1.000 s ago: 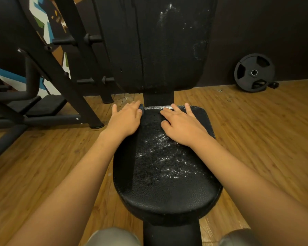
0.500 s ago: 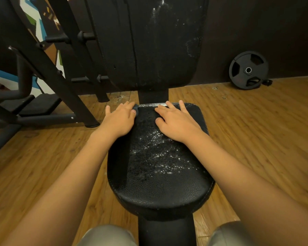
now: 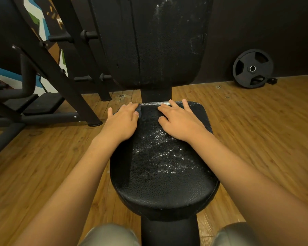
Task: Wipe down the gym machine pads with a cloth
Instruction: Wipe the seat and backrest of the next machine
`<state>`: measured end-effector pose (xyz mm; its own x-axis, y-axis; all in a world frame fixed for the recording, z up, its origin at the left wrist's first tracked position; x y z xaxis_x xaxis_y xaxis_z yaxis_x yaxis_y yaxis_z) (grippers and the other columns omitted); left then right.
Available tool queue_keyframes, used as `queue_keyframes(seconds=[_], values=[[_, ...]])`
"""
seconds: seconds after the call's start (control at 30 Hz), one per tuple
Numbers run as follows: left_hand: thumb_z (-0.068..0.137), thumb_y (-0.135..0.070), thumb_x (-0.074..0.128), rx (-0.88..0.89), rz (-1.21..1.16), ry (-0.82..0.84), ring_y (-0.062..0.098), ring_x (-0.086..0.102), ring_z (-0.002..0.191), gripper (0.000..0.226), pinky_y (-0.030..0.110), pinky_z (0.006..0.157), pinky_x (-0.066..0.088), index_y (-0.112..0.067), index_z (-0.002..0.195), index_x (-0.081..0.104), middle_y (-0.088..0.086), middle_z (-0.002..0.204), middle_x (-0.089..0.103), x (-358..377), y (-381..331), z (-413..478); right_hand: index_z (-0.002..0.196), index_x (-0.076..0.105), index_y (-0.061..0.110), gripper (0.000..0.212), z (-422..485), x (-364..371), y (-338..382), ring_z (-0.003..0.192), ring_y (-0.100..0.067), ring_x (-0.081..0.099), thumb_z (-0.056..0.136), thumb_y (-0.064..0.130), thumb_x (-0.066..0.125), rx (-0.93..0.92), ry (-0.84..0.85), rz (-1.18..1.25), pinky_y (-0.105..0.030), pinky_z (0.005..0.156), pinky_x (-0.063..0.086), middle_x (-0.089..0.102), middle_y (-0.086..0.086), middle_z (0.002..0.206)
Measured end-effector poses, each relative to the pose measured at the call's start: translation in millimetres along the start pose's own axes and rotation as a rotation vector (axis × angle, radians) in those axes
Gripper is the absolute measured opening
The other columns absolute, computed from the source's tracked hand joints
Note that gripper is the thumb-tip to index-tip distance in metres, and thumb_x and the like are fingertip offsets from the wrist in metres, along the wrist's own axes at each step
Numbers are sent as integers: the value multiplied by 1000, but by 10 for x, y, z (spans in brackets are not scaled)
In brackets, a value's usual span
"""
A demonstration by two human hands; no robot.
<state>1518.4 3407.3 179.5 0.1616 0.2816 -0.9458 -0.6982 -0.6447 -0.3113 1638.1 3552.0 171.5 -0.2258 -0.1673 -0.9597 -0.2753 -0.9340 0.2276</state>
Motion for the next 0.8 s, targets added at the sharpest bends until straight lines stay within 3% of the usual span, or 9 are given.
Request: queue_keyframes(seconds=[0.17,0.37,0.57,0.8], values=[[111,-27,25,-14,0,22,25,17,156,47,58,122,-6,-23,158,29,3,167,26,-26,-41,100,158,34,18,54,-4,1,1,158,-21,11,107,34,29,5,0,-5,-52,127,-8,29,0,167],[111,-27,27,27,-27,-47,18,15,155,47,54,123,-3,-25,158,29,-3,168,20,25,-34,-425,158,34,18,54,0,3,-3,158,-20,10,107,34,29,-2,3,-7,-52,127,-8,29,0,167],[112,-29,22,-27,-18,15,20,13,156,51,54,124,-4,-21,162,19,1,170,16,-22,-65,-196,159,33,18,54,-4,-1,5,158,-20,10,108,34,28,0,2,-9,-51,126,-9,28,0,167],[112,-28,24,-6,-26,44,19,12,156,50,52,123,-6,-22,161,21,-1,170,15,-41,-55,-250,159,33,18,54,-13,1,4,158,-19,9,108,35,28,8,6,-5,-51,127,-10,28,1,167]])
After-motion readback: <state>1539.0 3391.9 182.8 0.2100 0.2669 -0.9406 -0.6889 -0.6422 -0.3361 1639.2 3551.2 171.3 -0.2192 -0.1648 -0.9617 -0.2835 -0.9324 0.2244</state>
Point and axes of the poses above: each hand's wrist, its own z-axis towards the middle knuckle, its own x-axis out of the palm, y = z × x, the point moved 3 cm from there along z, towards the middle knuckle
